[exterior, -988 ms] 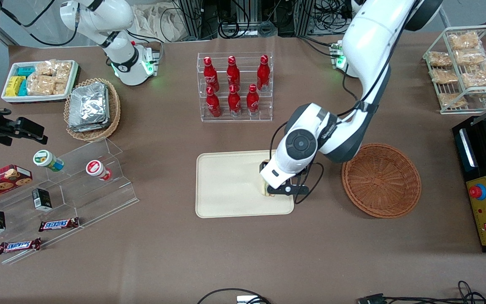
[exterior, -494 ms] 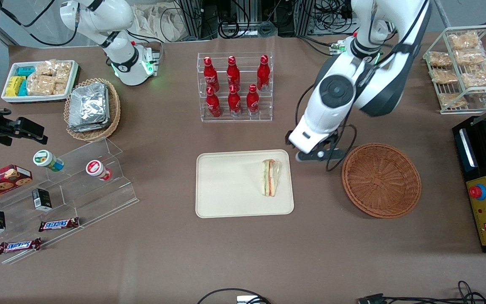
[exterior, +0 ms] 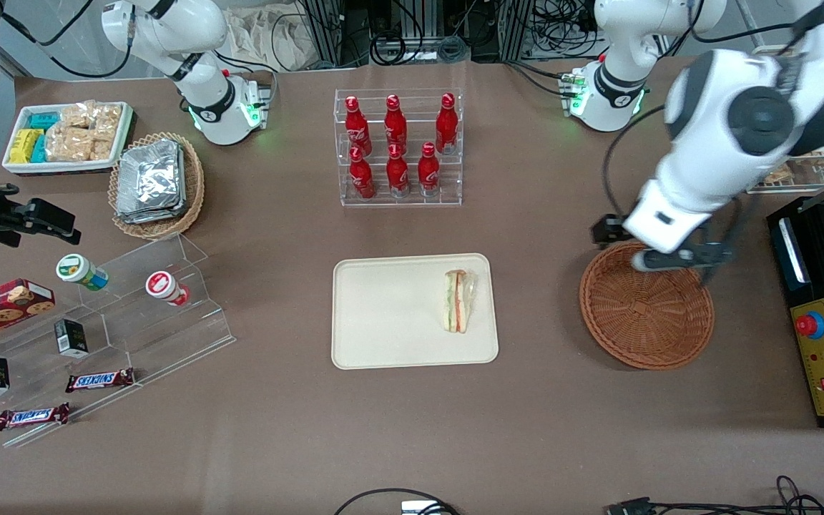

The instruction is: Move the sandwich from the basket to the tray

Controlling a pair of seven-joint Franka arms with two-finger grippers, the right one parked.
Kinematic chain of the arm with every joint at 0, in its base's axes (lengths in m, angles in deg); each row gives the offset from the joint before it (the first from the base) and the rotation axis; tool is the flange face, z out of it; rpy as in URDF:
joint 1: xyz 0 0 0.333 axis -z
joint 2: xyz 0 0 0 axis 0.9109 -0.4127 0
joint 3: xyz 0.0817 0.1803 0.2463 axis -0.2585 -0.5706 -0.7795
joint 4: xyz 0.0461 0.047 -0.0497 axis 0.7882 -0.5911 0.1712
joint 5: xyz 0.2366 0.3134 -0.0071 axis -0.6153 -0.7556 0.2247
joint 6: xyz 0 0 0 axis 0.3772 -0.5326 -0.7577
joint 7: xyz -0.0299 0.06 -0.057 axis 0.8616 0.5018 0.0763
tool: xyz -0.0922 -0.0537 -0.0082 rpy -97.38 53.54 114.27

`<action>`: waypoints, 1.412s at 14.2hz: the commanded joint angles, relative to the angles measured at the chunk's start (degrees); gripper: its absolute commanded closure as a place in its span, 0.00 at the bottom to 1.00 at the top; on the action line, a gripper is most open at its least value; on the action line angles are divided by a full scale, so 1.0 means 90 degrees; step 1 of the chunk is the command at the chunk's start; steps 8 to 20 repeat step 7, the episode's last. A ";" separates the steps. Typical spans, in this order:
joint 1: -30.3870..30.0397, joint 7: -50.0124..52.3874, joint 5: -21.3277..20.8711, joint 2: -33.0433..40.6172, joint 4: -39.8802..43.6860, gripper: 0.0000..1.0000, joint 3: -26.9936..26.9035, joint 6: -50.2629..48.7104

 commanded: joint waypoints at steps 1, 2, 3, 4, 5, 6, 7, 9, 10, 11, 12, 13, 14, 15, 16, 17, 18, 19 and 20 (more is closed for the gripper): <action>-0.0684 -0.0390 0.0016 -0.0044 0.0614 0.00 0.0090 -0.0685; -0.0909 -0.0409 -0.0003 -0.0044 0.0722 0.00 0.0100 -0.0715; -0.1037 -0.0487 -0.0033 -0.0063 0.0888 0.00 0.0090 -0.0725; -0.1193 -0.0536 -0.0023 -0.0141 0.1044 0.00 0.0090 -0.0783; -0.1320 -0.0585 -0.0023 -0.0267 0.1210 0.00 0.0100 -0.0880; -0.1437 -0.0595 0.0035 -0.0375 0.1395 0.00 0.0100 -0.1046; -0.1458 -0.0595 0.0045 -0.0473 0.1542 0.00 0.0100 -0.1105; -0.1458 -0.0595 0.0045 -0.0473 0.1542 0.00 0.0100 -0.1105; -0.1458 -0.0595 0.0045 -0.0473 0.1542 0.00 0.0100 -0.1105; -0.1458 -0.0595 0.0045 -0.0473 0.1542 0.00 0.0100 -0.1105; -0.1458 -0.0595 0.0045 -0.0473 0.1542 0.00 0.0100 -0.1105; -0.1458 -0.0595 0.0045 -0.0473 0.1542 0.00 0.0100 -0.1105; -0.1458 -0.0595 0.0045 -0.0473 0.1542 0.00 0.0100 -0.1105; -0.1458 -0.0595 0.0045 -0.0473 0.1542 0.00 0.0100 -0.1105; -0.1458 -0.0595 0.0045 -0.0473 0.1542 0.00 0.0100 -0.1105; -0.1458 -0.0595 0.0045 -0.0473 0.1542 0.00 0.0100 -0.1105; -0.1458 -0.0595 0.0045 -0.0473 0.1542 0.00 0.0100 -0.1105; -0.1458 -0.0595 0.0045 -0.0473 0.1542 0.00 0.0100 -0.1105; -0.1458 -0.0595 0.0045 -0.0473 0.1542 0.00 0.0100 -0.1105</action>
